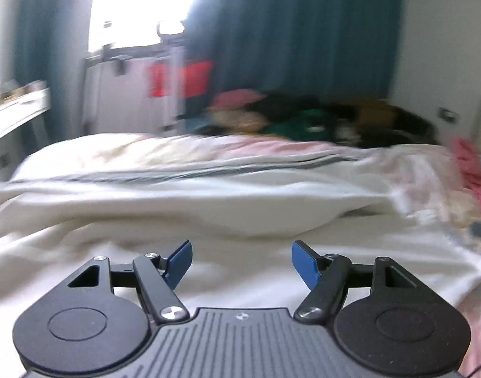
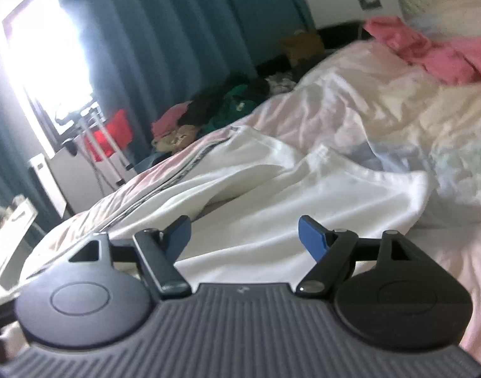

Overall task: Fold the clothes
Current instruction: 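Grasp the ribbed waistband with the left gripper and lift it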

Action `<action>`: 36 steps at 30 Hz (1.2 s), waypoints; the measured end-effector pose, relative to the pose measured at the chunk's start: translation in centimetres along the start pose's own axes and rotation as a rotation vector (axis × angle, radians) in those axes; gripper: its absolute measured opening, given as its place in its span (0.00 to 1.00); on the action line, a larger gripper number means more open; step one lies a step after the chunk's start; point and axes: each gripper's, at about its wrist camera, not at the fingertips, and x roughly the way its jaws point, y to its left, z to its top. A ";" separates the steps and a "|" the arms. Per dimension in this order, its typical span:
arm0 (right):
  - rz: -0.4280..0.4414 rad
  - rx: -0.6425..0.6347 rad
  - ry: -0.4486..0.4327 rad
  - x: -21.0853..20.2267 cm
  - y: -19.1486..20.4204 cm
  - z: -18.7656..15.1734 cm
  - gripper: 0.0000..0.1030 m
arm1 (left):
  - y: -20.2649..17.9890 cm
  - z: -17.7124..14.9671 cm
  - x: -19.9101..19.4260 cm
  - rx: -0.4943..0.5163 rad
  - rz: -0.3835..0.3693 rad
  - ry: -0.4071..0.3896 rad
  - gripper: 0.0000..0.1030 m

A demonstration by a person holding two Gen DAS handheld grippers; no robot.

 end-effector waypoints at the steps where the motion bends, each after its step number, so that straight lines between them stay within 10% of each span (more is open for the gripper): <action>1: 0.002 -0.023 -0.005 -0.4 0.5 0.0 0.75 | 2.1 -0.4 -1.3 -0.019 0.032 0.017 0.70; 9: 0.009 -0.074 0.059 0.5 2.7 -1.4 0.75 | 19.5 -3.6 -9.1 -0.497 0.274 0.251 0.74; 17: -0.012 -0.079 0.106 1.3 2.8 -2.6 0.74 | 28.8 -8.2 -13.2 -0.937 0.431 0.302 0.77; 24: -0.028 -0.050 0.130 1.9 2.4 -3.0 0.74 | 29.9 -8.5 -13.8 -0.992 0.379 0.257 0.85; 32: -0.031 -0.024 0.143 2.2 2.1 -3.2 0.74 | 31.0 -7.5 -15.6 -1.138 0.093 -0.013 0.82; 36: -0.039 -0.018 0.138 2.2 2.1 -3.2 0.74 | 30.8 -8.6 -15.3 -1.173 0.203 0.100 0.72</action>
